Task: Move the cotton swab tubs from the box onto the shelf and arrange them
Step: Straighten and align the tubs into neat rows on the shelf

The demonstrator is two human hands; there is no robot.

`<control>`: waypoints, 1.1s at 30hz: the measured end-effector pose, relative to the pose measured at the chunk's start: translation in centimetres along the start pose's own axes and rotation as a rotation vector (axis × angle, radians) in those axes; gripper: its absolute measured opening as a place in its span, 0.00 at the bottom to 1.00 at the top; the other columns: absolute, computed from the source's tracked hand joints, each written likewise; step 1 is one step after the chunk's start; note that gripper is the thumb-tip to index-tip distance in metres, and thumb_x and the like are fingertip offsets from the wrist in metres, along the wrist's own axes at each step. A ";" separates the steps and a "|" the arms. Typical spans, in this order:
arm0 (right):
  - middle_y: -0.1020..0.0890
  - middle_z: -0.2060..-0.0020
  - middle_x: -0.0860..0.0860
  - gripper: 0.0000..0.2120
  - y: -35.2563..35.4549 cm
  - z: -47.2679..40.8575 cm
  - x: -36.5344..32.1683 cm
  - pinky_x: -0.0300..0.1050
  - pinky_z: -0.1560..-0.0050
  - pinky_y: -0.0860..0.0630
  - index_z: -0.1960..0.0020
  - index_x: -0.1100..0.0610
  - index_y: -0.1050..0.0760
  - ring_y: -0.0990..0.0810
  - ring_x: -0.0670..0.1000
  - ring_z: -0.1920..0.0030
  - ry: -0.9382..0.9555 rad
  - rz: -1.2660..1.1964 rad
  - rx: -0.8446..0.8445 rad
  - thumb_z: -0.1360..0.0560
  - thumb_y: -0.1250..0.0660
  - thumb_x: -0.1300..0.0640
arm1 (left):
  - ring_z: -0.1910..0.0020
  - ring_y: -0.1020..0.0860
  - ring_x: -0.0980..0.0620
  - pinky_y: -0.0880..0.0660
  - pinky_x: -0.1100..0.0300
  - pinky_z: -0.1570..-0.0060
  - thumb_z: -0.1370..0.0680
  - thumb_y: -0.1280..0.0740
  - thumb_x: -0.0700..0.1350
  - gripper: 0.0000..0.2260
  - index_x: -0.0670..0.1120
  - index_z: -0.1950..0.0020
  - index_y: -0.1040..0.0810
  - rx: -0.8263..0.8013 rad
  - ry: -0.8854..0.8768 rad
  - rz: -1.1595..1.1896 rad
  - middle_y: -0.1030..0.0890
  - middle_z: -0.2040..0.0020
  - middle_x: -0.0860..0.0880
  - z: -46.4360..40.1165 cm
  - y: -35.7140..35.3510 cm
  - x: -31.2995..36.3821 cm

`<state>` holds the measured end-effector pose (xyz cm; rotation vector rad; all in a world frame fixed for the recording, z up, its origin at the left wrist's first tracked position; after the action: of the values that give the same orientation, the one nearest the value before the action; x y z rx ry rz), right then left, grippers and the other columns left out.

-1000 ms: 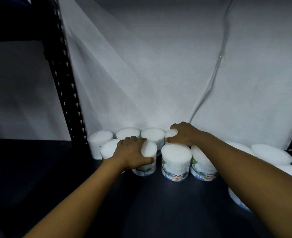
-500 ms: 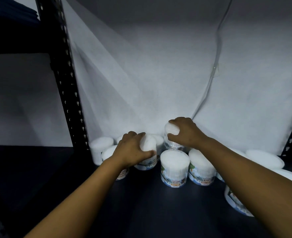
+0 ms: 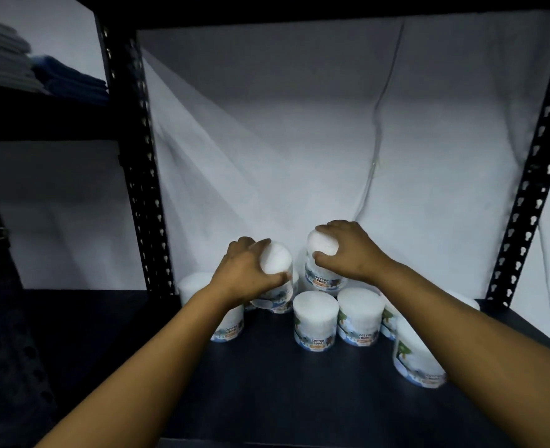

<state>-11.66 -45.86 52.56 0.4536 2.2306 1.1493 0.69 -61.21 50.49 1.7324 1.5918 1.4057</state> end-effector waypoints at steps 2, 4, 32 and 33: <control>0.25 0.38 0.49 0.30 0.6 1.7 -0.3 0.53 0.32 0.34 0.33 0.50 0.28 0.31 0.55 0.34 -0.013 -0.013 -0.019 0.33 0.32 0.41 | 0.31 0.38 0.46 0.38 0.56 0.34 0.31 0.31 0.64 0.36 0.52 0.27 0.37 -0.020 -0.009 0.009 0.33 0.32 0.46 1.0 0.6 0.8; 0.24 0.38 0.50 0.27 1.0 3.7 -0.8 0.52 0.33 0.34 0.34 0.50 0.27 0.30 0.55 0.35 -0.028 -0.020 -0.035 0.32 0.31 0.44 | 0.31 0.38 0.47 0.37 0.57 0.36 0.31 0.31 0.63 0.35 0.53 0.28 0.36 -0.038 -0.021 0.006 0.32 0.33 0.46 2.2 1.0 1.7; 0.20 0.43 0.54 0.20 -2.9 17.3 0.7 0.51 0.40 0.28 0.41 0.56 0.23 0.24 0.55 0.41 -0.127 -0.002 -0.299 0.31 0.29 0.49 | 0.31 0.38 0.43 0.38 0.53 0.33 0.30 0.29 0.61 0.36 0.49 0.27 0.36 -0.344 -0.037 -0.001 0.35 0.30 0.43 11.1 -9.6 4.0; 0.20 0.42 0.53 0.21 -3.1 17.3 0.9 0.52 0.40 0.29 0.41 0.56 0.23 0.24 0.55 0.41 -0.127 0.001 -0.304 0.31 0.29 0.49 | 0.32 0.38 0.43 0.38 0.53 0.33 0.30 0.29 0.61 0.36 0.49 0.27 0.36 -0.348 -0.035 -0.001 0.35 0.31 0.43 11.1 -9.8 4.0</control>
<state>-1.44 -36.34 41.81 0.3896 1.9059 1.3916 4.60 -51.29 39.42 1.5399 1.2401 1.5362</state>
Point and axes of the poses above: each hand's wrist, its own z-axis away from the middle knuckle, its own y-axis out of the back of the hand, x = y × z, the point moved 8 cm from there along -z, towards the middle knuckle
